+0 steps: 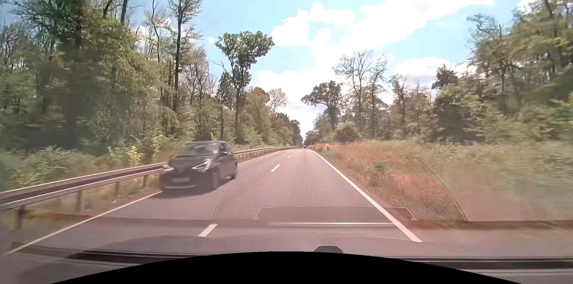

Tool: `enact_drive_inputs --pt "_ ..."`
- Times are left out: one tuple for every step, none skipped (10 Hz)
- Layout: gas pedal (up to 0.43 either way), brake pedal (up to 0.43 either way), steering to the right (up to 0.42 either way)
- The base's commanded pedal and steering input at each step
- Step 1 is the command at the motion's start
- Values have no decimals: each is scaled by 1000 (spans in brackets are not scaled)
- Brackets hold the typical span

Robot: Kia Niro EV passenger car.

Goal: Follow the waypoints while adhering to traffic rules and regulations

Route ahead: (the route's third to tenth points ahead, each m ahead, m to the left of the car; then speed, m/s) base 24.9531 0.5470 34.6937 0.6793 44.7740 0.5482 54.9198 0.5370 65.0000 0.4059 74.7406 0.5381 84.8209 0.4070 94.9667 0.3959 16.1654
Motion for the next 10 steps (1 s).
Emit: enact_drive_inputs --pt "169 0 -2" --pt "169 0 -2" --pt "169 0 -2" --pt "169 0 -2" --pt "169 0 -2" --pt "169 0 -2" --pt "169 0 -3" --pt "169 0 -3" --pt "169 0 -3" --pt "169 0 -3"
